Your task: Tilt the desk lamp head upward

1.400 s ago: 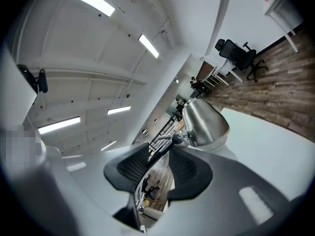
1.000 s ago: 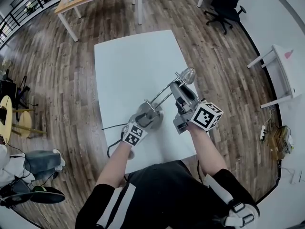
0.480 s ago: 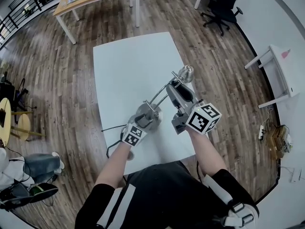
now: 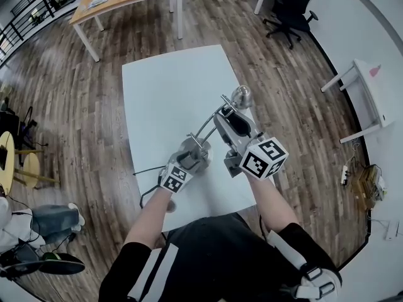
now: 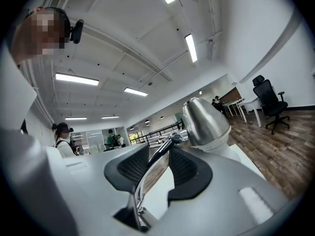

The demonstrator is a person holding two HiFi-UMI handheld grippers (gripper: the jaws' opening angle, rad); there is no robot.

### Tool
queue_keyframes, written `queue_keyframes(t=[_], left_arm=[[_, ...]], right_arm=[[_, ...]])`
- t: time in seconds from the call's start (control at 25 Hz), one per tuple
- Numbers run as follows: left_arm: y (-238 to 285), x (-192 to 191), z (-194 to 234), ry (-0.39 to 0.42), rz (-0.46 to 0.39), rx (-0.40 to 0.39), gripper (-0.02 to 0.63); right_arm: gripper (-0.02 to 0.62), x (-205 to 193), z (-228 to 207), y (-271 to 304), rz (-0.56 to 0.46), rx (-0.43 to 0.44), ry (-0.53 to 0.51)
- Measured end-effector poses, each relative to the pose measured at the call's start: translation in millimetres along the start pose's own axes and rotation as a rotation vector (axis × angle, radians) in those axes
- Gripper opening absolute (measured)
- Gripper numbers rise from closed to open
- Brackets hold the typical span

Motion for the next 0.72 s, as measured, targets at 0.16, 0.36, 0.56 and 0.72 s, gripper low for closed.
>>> queue_keyframes(t=[0.16, 0.36, 0.56, 0.72], left_arm=[[-1.1, 4.9, -0.1, 0.005, -0.003, 0.001, 0.235], [1.7, 1.1, 0.3, 0.005, 0.003, -0.002, 0.235], [-3.5, 5.8, 1.4, 0.005, 0.008, 0.002, 0.235], [2.4, -0.3, 1.8, 0.007, 0.002, -0.002, 0.235]], right_arm=[[0.124, 3.2, 4.5, 0.2, 0.006, 0.005, -0.031], [0.124, 2.8, 13.4, 3.4, 0.023, 0.018, -0.107], [0.123, 5.1, 26.7, 7.1, 0.034, 0.033, -0.18], [0.117, 6.0, 43.5, 12.2, 0.043, 0.06, -0.275]])
Point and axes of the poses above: the fingertips, and each gripper's own axes: y forward along the fingers, z to its left, x out of its top, the point moved 1 cm from there along -y, backward along the fingers, and after that the axes turned 9 degrees about x, right-handed, at the moved point
